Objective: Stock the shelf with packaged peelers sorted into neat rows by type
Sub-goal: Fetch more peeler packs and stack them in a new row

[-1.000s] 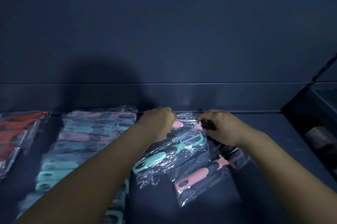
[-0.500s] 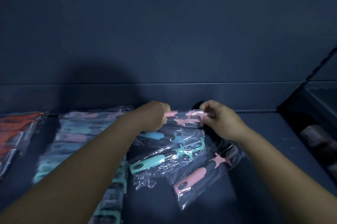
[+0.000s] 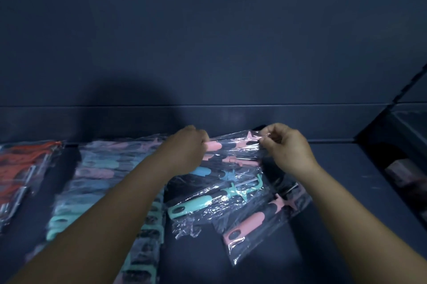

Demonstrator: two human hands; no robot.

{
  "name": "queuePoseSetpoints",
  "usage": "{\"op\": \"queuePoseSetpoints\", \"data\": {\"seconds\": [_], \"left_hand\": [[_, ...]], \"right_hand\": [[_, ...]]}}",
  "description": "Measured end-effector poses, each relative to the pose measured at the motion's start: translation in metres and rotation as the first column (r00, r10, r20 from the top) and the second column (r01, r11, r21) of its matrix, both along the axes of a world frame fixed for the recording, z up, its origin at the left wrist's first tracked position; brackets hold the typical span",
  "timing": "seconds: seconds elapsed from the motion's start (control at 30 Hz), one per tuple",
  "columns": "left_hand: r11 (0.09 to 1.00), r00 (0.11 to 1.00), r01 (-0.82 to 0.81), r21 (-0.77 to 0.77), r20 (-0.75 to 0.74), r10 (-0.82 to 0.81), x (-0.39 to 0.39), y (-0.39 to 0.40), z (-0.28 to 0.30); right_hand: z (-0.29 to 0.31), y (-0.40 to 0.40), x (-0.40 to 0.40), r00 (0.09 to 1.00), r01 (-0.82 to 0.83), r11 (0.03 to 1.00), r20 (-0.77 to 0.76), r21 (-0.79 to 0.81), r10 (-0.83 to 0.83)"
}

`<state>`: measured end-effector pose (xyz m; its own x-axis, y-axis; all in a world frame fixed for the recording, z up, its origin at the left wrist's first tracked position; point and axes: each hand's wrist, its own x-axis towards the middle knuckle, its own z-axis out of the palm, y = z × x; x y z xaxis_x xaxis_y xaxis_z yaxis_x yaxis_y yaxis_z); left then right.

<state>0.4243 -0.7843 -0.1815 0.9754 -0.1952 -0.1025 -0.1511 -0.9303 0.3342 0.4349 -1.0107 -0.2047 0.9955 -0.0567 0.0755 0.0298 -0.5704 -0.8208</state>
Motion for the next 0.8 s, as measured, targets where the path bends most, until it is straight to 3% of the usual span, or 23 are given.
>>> {"op": "queuePoseSetpoints", "data": {"seconds": [0.17, 0.23, 0.33, 0.43, 0.53, 0.7, 0.8], "left_hand": [[0.999, 0.999, -0.007, 0.044, 0.052, 0.004, -0.005, -0.006, -0.004], [0.997, 0.998, -0.029, 0.068, 0.064, 0.025, -0.002, -0.005, -0.007], [0.991, 0.996, -0.025, 0.128, 0.092, 0.013, 0.01, -0.003, -0.012], [0.986, 0.998, -0.017, 0.164, 0.065, 0.006, 0.018, 0.0, -0.015], [0.971, 0.999, -0.01, 0.239, 0.049, -0.002, 0.021, 0.0, -0.018], [0.946, 0.981, -0.004, 0.324, 0.183, -0.059, 0.013, -0.006, -0.017], [0.972, 0.965, 0.071, 0.223, 0.231, -0.124, 0.001, -0.009, -0.018]], "right_hand": [[0.0, 0.001, 0.0, 0.999, 0.009, 0.998, 0.042, 0.068, -0.012], [-0.002, 0.002, 0.0, 0.999, 0.03, 0.999, 0.012, 0.015, -0.03], [-0.003, 0.003, -0.002, 0.988, 0.142, 0.98, 0.087, -0.139, -0.131], [-0.002, 0.002, -0.008, 0.993, -0.118, 0.949, -0.005, -0.292, 0.122], [-0.004, -0.001, -0.012, 0.935, -0.355, 0.861, -0.149, -0.365, 0.322], [0.0, 0.0, -0.01, 0.922, -0.379, 0.788, -0.124, -0.485, 0.367], [-0.002, 0.001, -0.007, 0.938, -0.331, 0.796, -0.083, -0.506, 0.337]]}}
